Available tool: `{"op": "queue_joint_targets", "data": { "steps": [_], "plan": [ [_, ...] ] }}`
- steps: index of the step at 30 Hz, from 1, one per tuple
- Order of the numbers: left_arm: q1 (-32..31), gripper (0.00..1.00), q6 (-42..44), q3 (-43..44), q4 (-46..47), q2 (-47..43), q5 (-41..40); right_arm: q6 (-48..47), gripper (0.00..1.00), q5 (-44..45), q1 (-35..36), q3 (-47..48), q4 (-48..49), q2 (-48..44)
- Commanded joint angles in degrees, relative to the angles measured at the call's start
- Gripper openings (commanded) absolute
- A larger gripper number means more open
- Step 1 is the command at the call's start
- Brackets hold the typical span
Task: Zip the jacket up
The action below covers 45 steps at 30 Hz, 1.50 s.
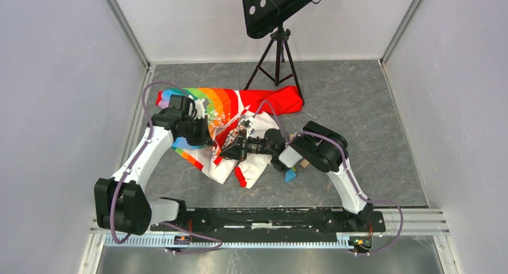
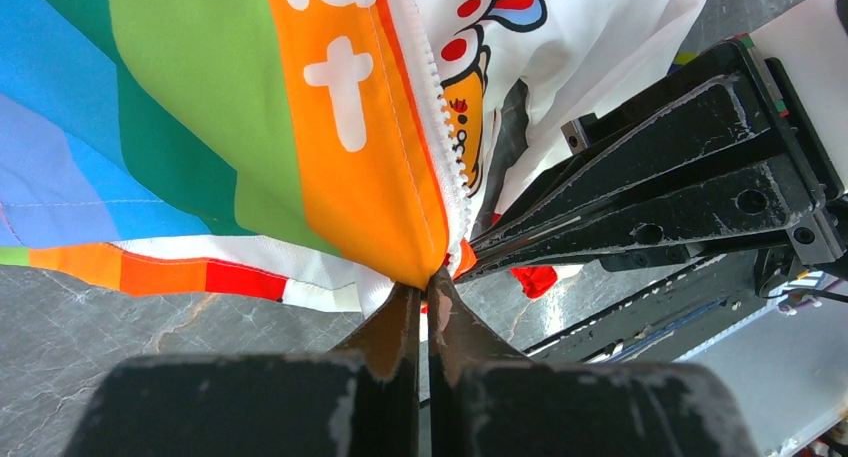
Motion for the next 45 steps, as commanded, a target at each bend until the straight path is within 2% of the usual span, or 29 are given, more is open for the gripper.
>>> {"op": "queue_joint_targets", "data": {
  "steps": [1, 18, 26, 45],
  "plan": [
    [-0.09, 0.02, 0.3, -0.31, 1.81, 0.0, 1.86, -0.44, 0.0, -0.54, 0.05, 0.27, 3.62, -1.19],
    [-0.17, 0.02, -0.83, -1.72, 2.8, -0.76, 5.33, 4.3, 0.0, 0.86, -1.83, -0.62, 9.91, 0.17],
    [-0.17, 0.02, -0.91, -0.24, 1.2, 2.08, 8.71, 2.3, 0.0, 1.56, -1.79, -1.75, 10.15, -1.13],
    [-1.31, 0.02, -1.68, 1.16, -1.68, 4.09, 6.64, 1.57, 0.01, 5.21, -3.29, -5.29, 15.59, -3.08]
  ]
}}
